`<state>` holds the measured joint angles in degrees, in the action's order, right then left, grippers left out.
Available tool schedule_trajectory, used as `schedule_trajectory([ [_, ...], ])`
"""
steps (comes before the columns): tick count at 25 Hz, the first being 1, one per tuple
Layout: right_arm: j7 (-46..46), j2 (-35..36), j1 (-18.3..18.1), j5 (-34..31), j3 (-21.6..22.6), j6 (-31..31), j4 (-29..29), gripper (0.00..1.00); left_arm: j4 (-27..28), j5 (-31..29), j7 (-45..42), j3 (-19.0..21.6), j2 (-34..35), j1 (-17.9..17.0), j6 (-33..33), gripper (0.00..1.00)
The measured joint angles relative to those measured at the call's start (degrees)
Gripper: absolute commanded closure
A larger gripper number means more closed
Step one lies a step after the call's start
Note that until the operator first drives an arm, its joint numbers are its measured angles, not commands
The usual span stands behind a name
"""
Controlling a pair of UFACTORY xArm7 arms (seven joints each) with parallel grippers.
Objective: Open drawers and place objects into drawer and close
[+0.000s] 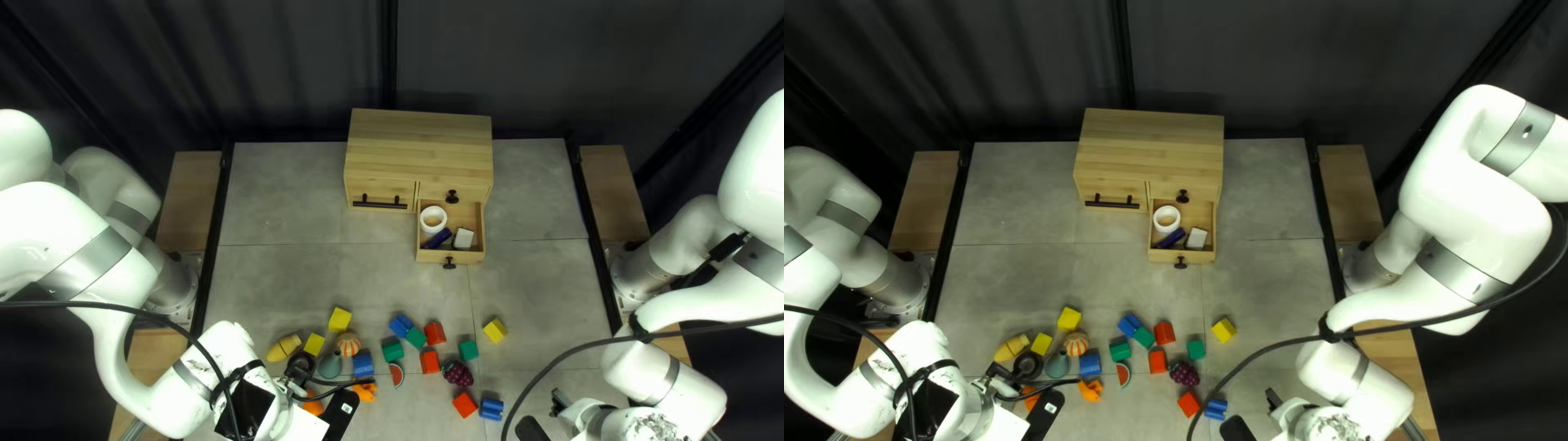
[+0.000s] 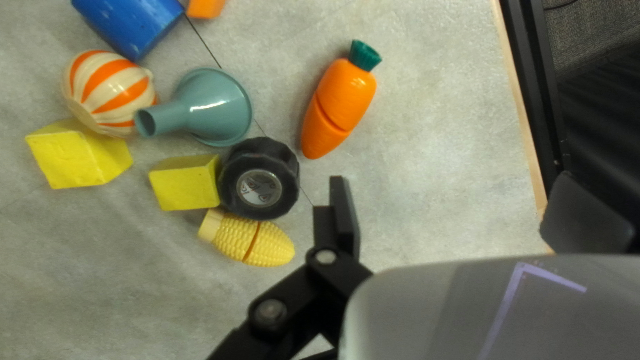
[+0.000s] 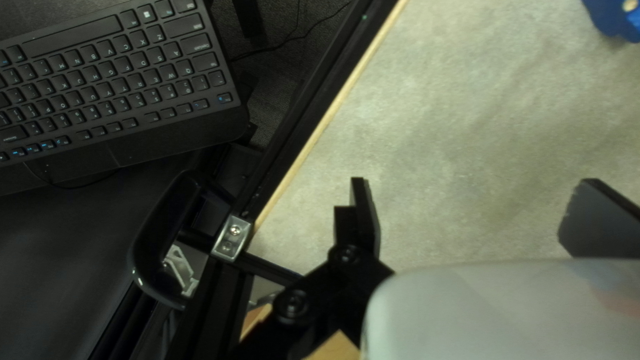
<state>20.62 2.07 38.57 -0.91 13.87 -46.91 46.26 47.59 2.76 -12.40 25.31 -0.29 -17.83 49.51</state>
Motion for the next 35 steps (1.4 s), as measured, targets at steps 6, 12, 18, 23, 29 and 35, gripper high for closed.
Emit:
schedule_trajectory([
  [6,0.3,-0.3,-0.1,-0.5,-0.1,1.0,-0.8,0.0,-1.5,0.1,1.7,-0.4,0.2,0.4,-0.9,0.0],
  [12,0.3,-0.3,-0.1,-0.5,-0.1,1.0,-0.8,0.0,-2.4,-4.1,8.1,-0.9,-0.4,0.9,-1.6,0.0],
  [18,0.4,-0.3,-0.1,-0.5,-0.1,1.0,-0.8,0.0,-3.4,-7.7,15.3,-0.7,-1.3,0.7,-2.7,0.0],
  [23,0.4,-0.3,-0.1,-0.5,-0.1,1.0,-0.8,0.0,-3.7,-6.9,24.7,-0.2,-1.4,0.5,-1.9,0.0],
  [29,0.4,-0.3,-0.1,-0.5,-0.1,1.0,-0.8,0.0,-2.1,-3.3,33.1,0.0,-3.6,1.0,-1.2,0.0],
  [35,0.4,-0.3,-0.1,-0.5,-0.1,1.0,-0.8,0.0,-2.0,-3.1,33.4,0.0,-3.7,1.1,-1.1,0.0],
])
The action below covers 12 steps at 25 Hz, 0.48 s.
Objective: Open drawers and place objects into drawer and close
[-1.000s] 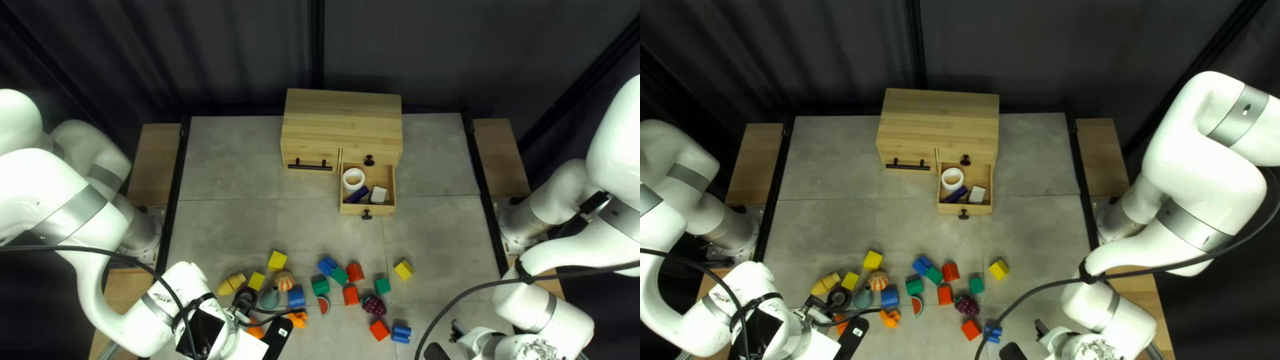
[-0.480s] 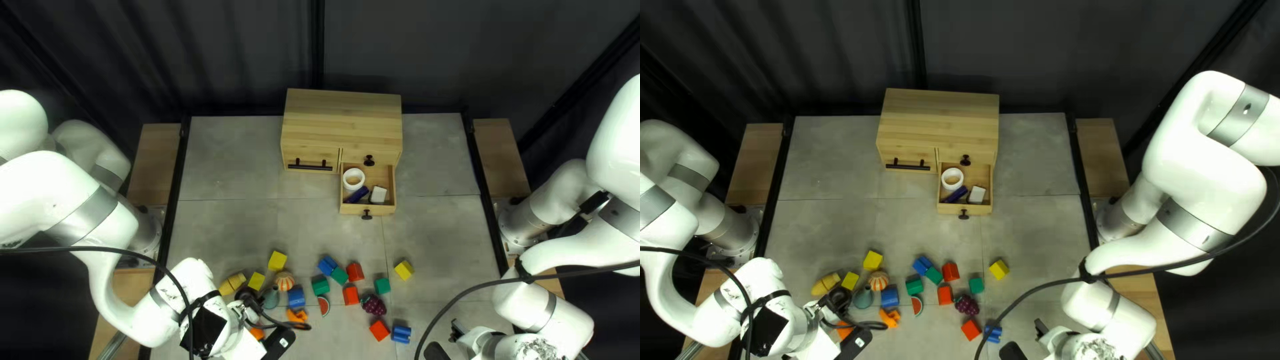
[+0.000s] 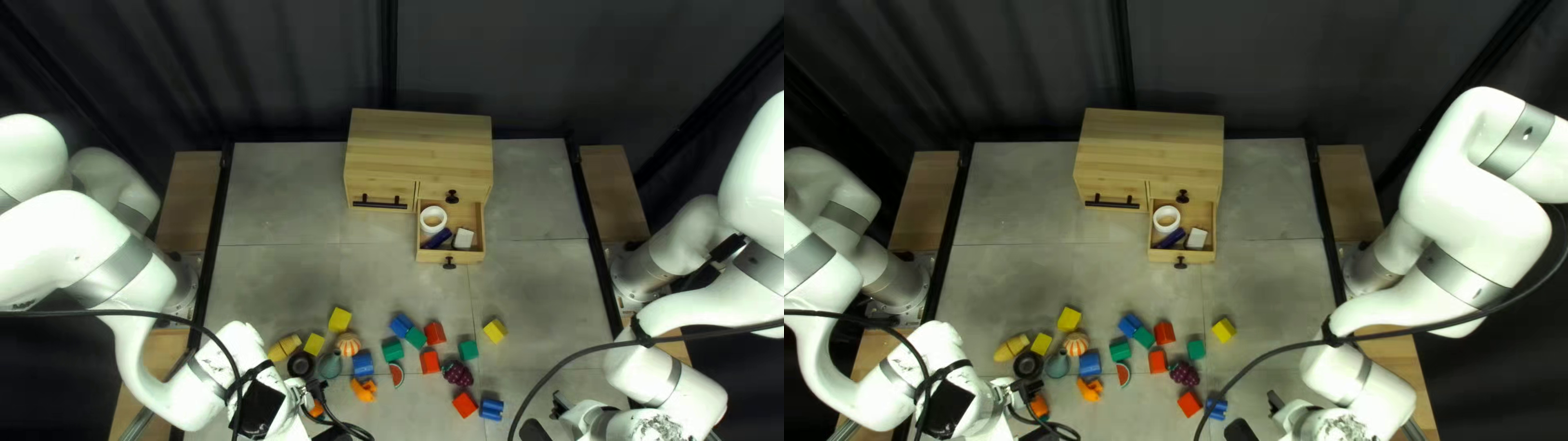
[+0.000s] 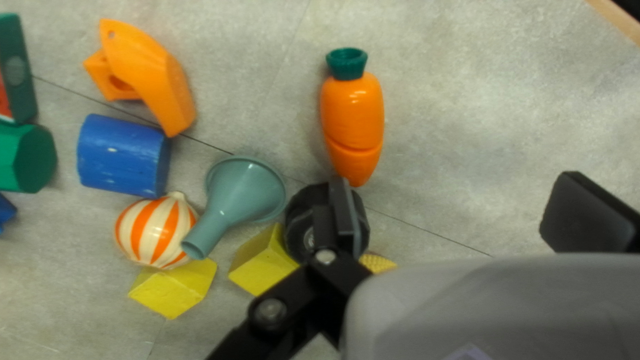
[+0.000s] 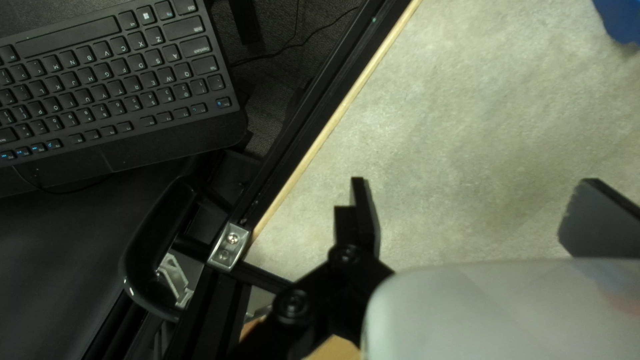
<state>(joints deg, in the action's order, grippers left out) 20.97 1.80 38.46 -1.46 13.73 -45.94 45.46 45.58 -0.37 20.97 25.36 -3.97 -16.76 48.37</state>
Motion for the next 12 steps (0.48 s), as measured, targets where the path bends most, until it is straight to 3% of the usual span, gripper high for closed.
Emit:
schedule_trajectory([
  [5,0.0,0.0,0.0,0.0,0.0,0.0,0.0,0.0,-0.6,-1.4,-0.9,0.1,0.4,-0.3,-0.6,0.0],
  [12,0.0,0.0,0.0,0.0,0.0,0.0,0.0,0.0,-1.0,-13.0,-3.2,0.0,-1.6,-1.7,-1.0,0.0],
])
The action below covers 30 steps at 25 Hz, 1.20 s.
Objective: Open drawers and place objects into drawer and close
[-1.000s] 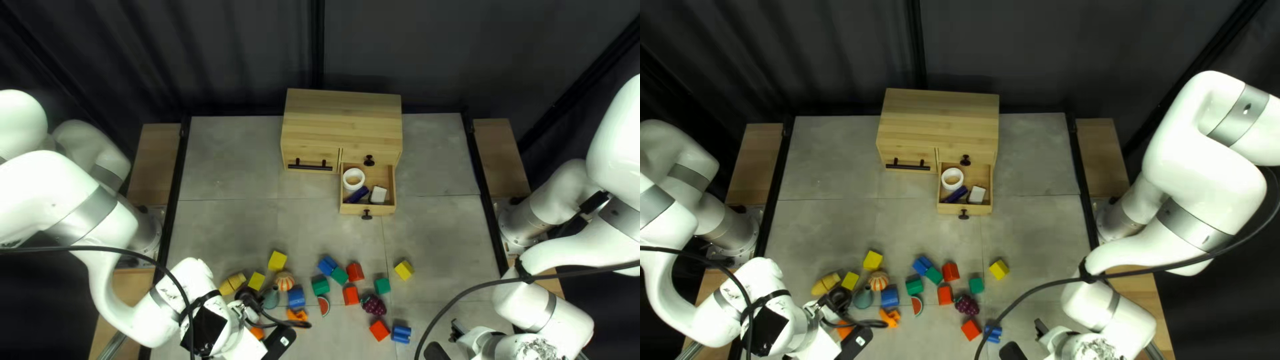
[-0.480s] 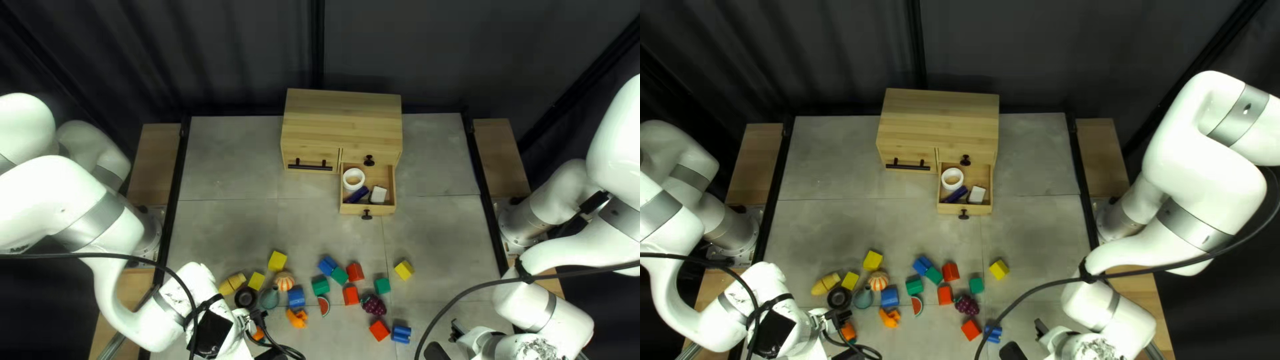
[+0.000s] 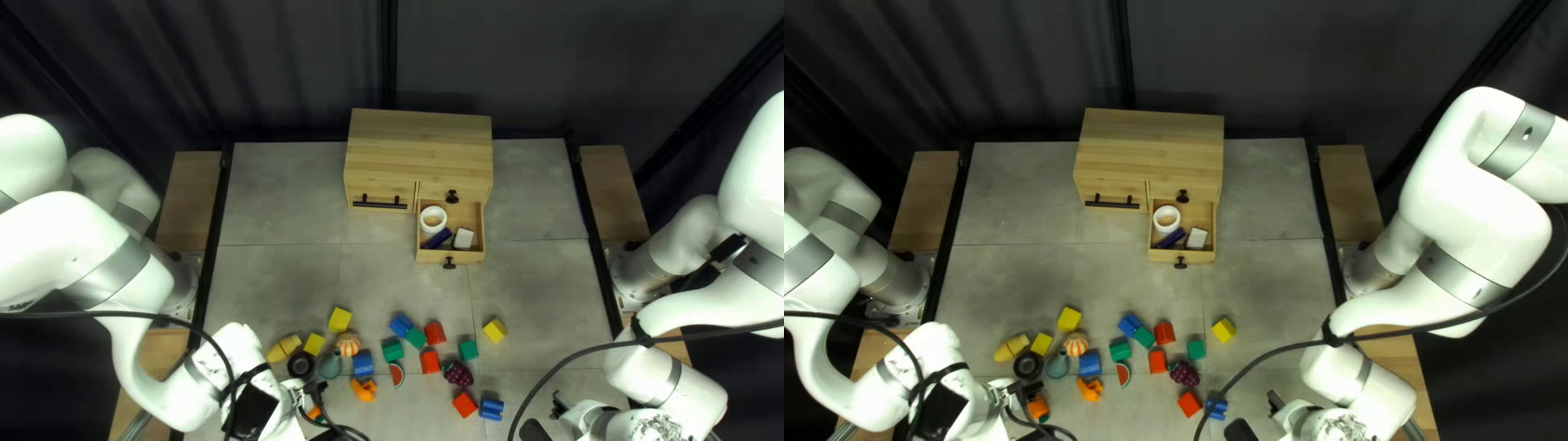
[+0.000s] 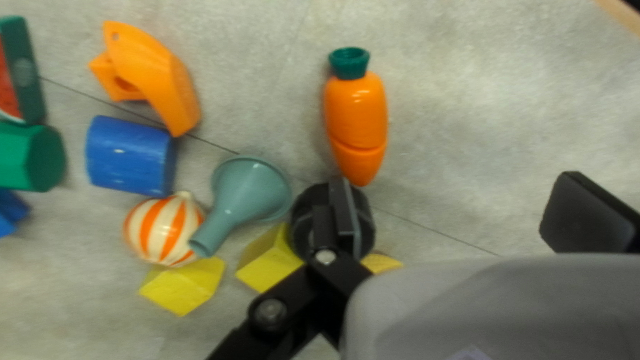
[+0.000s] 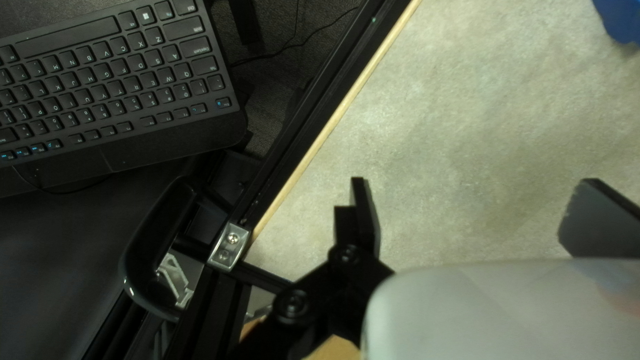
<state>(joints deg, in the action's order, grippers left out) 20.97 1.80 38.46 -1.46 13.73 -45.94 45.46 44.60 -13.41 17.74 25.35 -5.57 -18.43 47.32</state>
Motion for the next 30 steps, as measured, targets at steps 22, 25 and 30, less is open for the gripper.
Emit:
schedule_trajectory([
  [22,0.0,0.0,0.0,0.0,0.0,0.0,0.0,0.0,-0.5,-2.1,5.8,-1.7,-4.5,1.9,0.3,0.0],
  [25,0.0,0.0,0.0,0.0,0.0,0.0,0.0,0.0,-0.4,-2.1,6.7,-1.8,-5.2,2.2,-0.4,0.0],
  [30,0.0,0.0,0.0,0.0,0.0,0.0,0.0,0.0,-1.2,-1.4,8.5,-1.9,-5.8,2.9,-1.5,0.0],
])
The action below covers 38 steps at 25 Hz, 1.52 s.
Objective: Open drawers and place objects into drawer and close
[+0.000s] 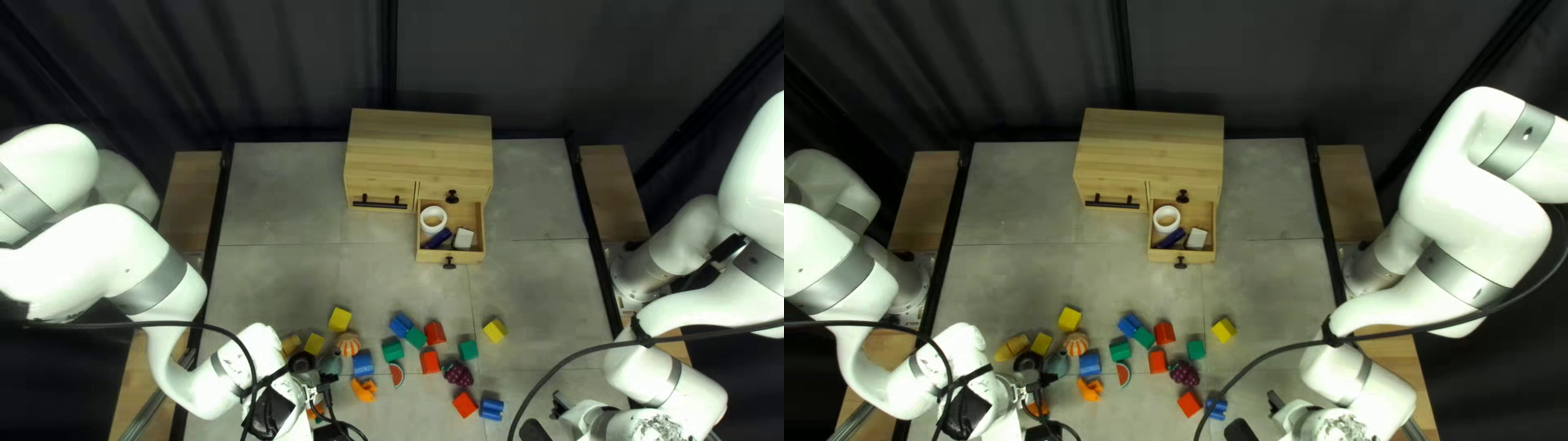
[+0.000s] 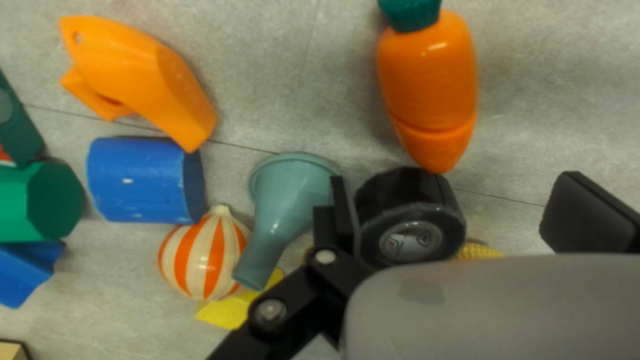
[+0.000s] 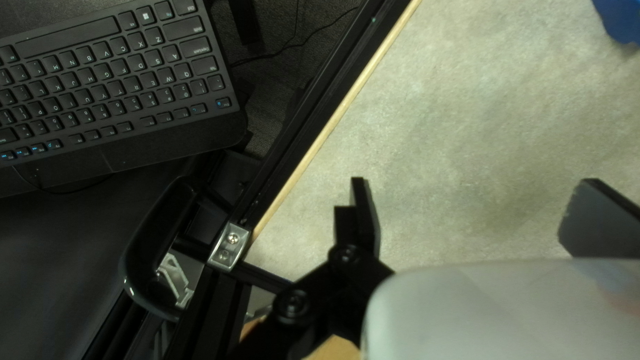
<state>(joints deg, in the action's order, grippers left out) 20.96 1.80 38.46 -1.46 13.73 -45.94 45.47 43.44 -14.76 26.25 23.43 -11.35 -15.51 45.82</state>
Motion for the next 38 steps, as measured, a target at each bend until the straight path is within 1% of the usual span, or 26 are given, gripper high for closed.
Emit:
schedule_trajectory([
  [13,0.0,0.0,0.0,0.0,0.0,0.0,0.0,0.0,-2.6,2.3,4.3,0.1,1.5,1.7,-0.8,0.0],
  [24,0.0,0.0,0.0,0.0,0.0,0.0,0.0,0.0,-4.6,2.6,3.7,-0.3,2.6,2.2,-2.5,0.0],
  [25,0.0,0.0,0.0,0.0,0.0,0.0,0.0,0.0,-4.7,2.6,3.5,-0.4,2.6,2.2,-2.7,0.08],
  [26,0.0,0.0,0.0,0.0,0.0,0.0,0.0,0.0,-4.8,2.6,3.4,-0.4,2.6,2.2,-2.8,0.31],
  [27,0.0,0.0,0.0,0.0,0.0,0.0,0.0,0.0,-4.9,2.5,3.2,-0.4,2.6,2.2,-2.8,0.92],
  [28,0.0,0.0,0.0,0.0,0.0,0.0,0.0,0.0,-4.9,2.5,3.1,-0.4,2.7,2.2,-2.9,1.0],
  [33,0.0,0.0,0.0,0.0,0.0,0.0,0.0,0.0,-4.2,1.5,2.3,-0.6,2.3,1.9,-2.3,1.0],
  [35,0.0,0.0,0.0,0.0,0.0,0.0,0.0,0.0,-3.5,1.5,2.3,-0.5,2.5,1.8,-1.0,1.0],
  [38,0.0,0.0,0.0,0.0,0.0,0.0,0.0,0.0,-1.5,2.4,2.8,-0.4,4.0,1.8,2.8,1.0],
])
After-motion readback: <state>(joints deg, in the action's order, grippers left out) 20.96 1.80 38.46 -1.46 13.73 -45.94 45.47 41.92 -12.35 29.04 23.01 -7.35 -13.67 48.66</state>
